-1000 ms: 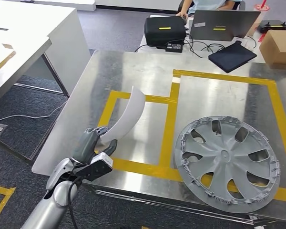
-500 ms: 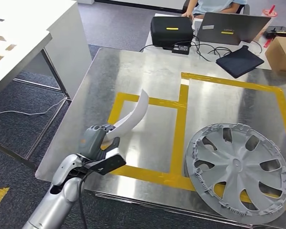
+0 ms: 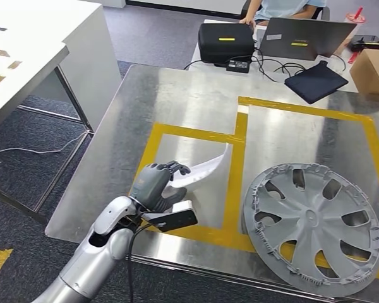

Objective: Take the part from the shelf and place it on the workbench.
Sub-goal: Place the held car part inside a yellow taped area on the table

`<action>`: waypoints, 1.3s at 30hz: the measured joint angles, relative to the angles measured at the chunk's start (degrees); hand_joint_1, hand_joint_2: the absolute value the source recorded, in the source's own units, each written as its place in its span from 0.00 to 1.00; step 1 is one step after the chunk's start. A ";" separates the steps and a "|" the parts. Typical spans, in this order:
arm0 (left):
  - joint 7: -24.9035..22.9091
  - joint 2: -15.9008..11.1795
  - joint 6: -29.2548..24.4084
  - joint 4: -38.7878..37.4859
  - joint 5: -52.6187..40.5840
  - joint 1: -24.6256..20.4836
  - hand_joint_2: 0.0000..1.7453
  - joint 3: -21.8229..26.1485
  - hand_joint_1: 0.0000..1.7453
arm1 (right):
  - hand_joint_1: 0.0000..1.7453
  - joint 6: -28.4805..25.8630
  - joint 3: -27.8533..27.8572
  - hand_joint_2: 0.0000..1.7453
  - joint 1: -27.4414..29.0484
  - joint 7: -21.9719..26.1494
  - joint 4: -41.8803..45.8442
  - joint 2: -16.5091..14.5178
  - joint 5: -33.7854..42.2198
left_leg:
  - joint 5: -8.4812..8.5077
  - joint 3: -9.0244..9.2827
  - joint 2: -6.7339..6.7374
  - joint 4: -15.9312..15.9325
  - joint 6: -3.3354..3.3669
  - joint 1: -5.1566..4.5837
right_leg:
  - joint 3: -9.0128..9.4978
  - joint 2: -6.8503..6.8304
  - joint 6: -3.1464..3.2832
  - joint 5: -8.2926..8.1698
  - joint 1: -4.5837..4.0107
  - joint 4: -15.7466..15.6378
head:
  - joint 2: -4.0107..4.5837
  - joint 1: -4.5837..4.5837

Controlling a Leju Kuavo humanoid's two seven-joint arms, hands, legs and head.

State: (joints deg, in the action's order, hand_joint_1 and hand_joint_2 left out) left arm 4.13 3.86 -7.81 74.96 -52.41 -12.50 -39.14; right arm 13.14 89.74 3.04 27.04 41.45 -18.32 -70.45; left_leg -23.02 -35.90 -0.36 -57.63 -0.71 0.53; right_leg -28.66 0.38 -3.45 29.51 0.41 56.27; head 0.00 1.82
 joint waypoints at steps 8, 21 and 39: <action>0.02 1.02 -0.28 -1.39 0.06 -1.35 0.75 -1.90 0.00 | 0.00 -0.65 0.00 0.00 -0.05 0.04 -0.34 0.00 0.21 | 0.00 0.02 0.00 0.05 0.00 0.02 | 0.00 0.00 0.04 0.04 -0.04 0.01 | 0.00 0.02; 3.82 -0.08 -4.80 -0.02 12.00 1.73 0.00 0.03 0.00 | 0.00 -2.29 0.01 0.00 0.00 -0.57 -1.89 -0.02 3.07 | -0.17 0.40 0.02 0.41 1.07 -0.39 | 0.72 0.03 -0.84 0.24 0.48 -0.25 | 0.00 0.07; 13.84 -2.20 -16.43 7.95 28.41 15.40 0.00 20.25 0.00 | 0.00 -4.06 0.09 0.00 0.23 -0.86 -4.44 -0.07 5.36 | -3.15 -1.34 -0.17 -3.64 -2.30 0.65 | -3.39 0.71 1.48 -2.09 1.21 2.92 | 0.00 0.69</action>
State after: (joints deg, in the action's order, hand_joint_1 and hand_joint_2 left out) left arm 17.96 1.67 -24.23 82.91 -24.00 2.90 -18.89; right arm 9.08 89.83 3.27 26.18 37.02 -18.38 -65.09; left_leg -26.17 -37.25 -0.53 -61.27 -3.02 1.18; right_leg -32.05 1.08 -1.97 27.42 1.62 59.18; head 0.00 2.51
